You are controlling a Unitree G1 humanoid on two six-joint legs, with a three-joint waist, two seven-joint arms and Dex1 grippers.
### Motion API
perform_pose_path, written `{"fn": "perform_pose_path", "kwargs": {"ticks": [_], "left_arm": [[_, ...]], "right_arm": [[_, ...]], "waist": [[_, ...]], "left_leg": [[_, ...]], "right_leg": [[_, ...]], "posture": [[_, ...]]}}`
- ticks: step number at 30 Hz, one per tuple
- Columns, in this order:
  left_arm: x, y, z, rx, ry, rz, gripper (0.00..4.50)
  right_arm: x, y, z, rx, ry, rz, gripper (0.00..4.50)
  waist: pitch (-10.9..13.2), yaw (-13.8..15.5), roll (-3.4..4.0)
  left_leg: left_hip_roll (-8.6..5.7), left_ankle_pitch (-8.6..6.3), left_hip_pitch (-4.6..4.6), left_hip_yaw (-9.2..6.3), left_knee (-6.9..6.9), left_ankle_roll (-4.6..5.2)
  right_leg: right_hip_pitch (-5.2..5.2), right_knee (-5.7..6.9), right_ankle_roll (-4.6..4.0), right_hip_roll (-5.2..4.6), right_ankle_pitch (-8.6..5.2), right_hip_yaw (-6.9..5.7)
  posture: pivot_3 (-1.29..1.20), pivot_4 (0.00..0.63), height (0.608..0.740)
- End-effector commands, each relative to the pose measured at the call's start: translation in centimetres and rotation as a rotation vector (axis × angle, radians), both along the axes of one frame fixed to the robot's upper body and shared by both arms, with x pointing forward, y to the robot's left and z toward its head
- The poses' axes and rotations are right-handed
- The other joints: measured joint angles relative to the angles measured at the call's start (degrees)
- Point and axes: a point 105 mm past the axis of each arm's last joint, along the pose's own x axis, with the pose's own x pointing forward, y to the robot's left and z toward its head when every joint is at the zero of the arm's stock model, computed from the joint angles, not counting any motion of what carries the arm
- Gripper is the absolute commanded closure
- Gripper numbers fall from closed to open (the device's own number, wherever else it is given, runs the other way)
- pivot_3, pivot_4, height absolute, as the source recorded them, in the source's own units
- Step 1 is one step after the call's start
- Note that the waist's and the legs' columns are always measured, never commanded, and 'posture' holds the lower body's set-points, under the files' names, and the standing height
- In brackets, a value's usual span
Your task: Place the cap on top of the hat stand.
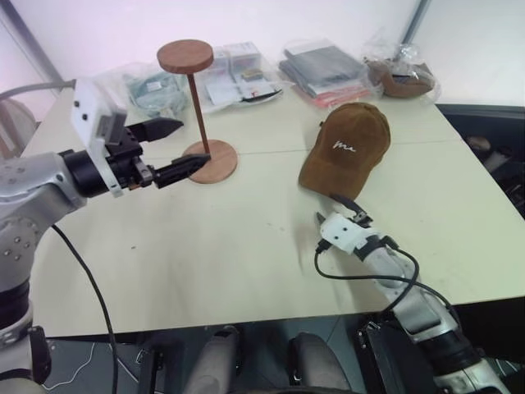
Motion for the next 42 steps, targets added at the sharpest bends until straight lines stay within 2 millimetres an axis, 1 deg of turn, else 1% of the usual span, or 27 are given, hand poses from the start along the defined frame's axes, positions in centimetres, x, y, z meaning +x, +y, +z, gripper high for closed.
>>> {"fn": "perform_pose_path", "kwargs": {"ticks": [1, 4, 10, 19, 24, 30, 33, 34, 35, 37, 38, 42], "left_arm": [[-0.8, 0.2, 1.2, 0.008, -0.055, 0.014, 0.39], [-0.9, 0.2, 1.2, 0.008, -0.056, 0.020, 0.39], [-1.0, 0.2, 1.2, 0.008, -0.059, 0.034, 0.39], [-0.8, 0.1, 1.4, 0.004, -0.066, 0.039, 0.39], [-0.7, 0.0, 1.5, 0.003, -0.072, 0.037, 0.39], [-0.6, -0.1, 1.6, 0.002, -0.076, 0.032, 0.39], [-0.6, -0.1, 1.6, 0.002, -0.077, 0.031, 0.39], [-0.6, -0.1, 1.6, 0.003, -0.078, 0.031, 0.39], [-0.6, -0.1, 1.6, 0.002, -0.078, 0.031, 0.39], [-0.6, -0.1, 1.6, 0.002, -0.080, 0.032, 0.39], [-0.6, -0.1, 1.6, 0.002, -0.080, 0.033, 0.39], [-0.6, -0.2, 1.7, 0.000, -0.083, 0.034, 0.39]], "right_arm": [[1.0, -0.8, 0.3, -0.027, -0.066, -0.080, 1.44], [1.8, -1.5, 0.1, -0.039, -0.091, -0.143, 1.44], [2.6, -2.9, -0.3, -0.061, -0.108, -0.240, 1.44], [2.4, -5.2, -0.7, -0.069, -0.077, -0.362, 1.44], [2.1, -5.8, -1.3, -0.040, -0.041, -0.407, 1.44], [1.8, -5.6, -1.4, -0.029, -0.047, -0.418, 1.44], [1.9, -5.5, -1.0, -0.029, -0.065, -0.411, 2.22], [1.9, -5.5, -1.0, -0.028, -0.067, -0.409, 2.67], [1.9, -5.4, -0.9, -0.027, -0.070, -0.406, 3.28], [1.9, -5.4, -0.8, -0.027, -0.076, -0.401, 4.19], [1.9, -5.3, -0.7, -0.027, -0.083, -0.398, 4.41], [2.0, -5.1, -0.3, -0.027, -0.105, -0.390, 4.41]], "waist": [[-0.01, 0.05, -0.01], [-0.03, 0.09, -0.04], [-0.10, 0.09, -0.14], [-0.13, 0.22, -0.19], [-0.18, 0.40, -0.26], [-0.21, 0.40, -0.29], [-0.21, 0.40, -0.29], [-0.20, 0.32, -0.29], [-0.22, 0.17, -0.30], [-0.24, 0.01, -0.34], [-0.24, -0.01, -0.34], [-0.24, -0.06, -0.33]], "left_leg": [[0.00, 0.01, 0.00, -0.01, 0.00, -0.01], [0.00, 0.08, 0.01, -0.01, 0.00, -0.14], [0.00, 0.10, 0.05, -0.01, 0.01, -0.17], [-0.02, 0.09, 0.06, -0.02, 0.02, -0.15], [-0.04, 0.05, 0.06, -0.05, 0.03, -0.09], [-0.05, 0.05, 0.06, -0.07, 0.03, -0.08], [-0.05, 0.05, 0.06, -0.08, 0.03, -0.09], [-0.05, 0.05, 0.06, -0.07, 0.03, -0.09], [-0.05, 0.05, 0.06, -0.07, 0.03, -0.09], [-0.04, 0.02, 0.09, -0.07, 0.03, -0.03], [-0.04, 0.00, 0.11, -0.07, 0.03, 0.01], [-0.04, 0.00, 0.13, -0.06, 0.02, 0.01]], "right_leg": [[-0.01, 0.02, 0.00, 0.00, 0.00, -0.01], [-0.02, 0.08, 0.00, 0.00, 0.00, 0.00], [0.01, 0.14, 0.00, 0.01, 0.00, 0.00], [0.03, 0.17, -0.01, 0.00, 0.00, -0.01], [0.05, 0.17, 0.00, 0.00, 0.00, -0.02], [0.06, 0.17, 0.00, 0.00, 0.00, -0.03], [0.05, 0.17, 0.00, 0.00, 0.00, -0.03], [0.05, 0.17, 0.00, -0.01, 0.00, -0.03], [0.04, 0.17, 0.00, -0.01, 0.00, -0.03], [0.06, 0.18, -0.01, 0.01, 0.00, -0.02], [0.06, 0.21, -0.01, 0.02, 0.00, -0.01], [0.04, 0.26, -0.02, 0.02, -0.01, 0.02]], "posture": [[0.00, 0.150, 0.740], [0.00, 0.150, 0.740], [0.00, 0.150, 0.740], [0.00, 0.150, 0.740], [0.00, 0.150, 0.740], [0.00, 0.150, 0.740], [0.00, 0.150, 0.740], [0.00, 0.150, 0.740], [0.00, 0.150, 0.740], [0.00, 0.150, 0.740], [0.00, 0.150, 0.740], [0.00, 0.150, 0.740]]}}
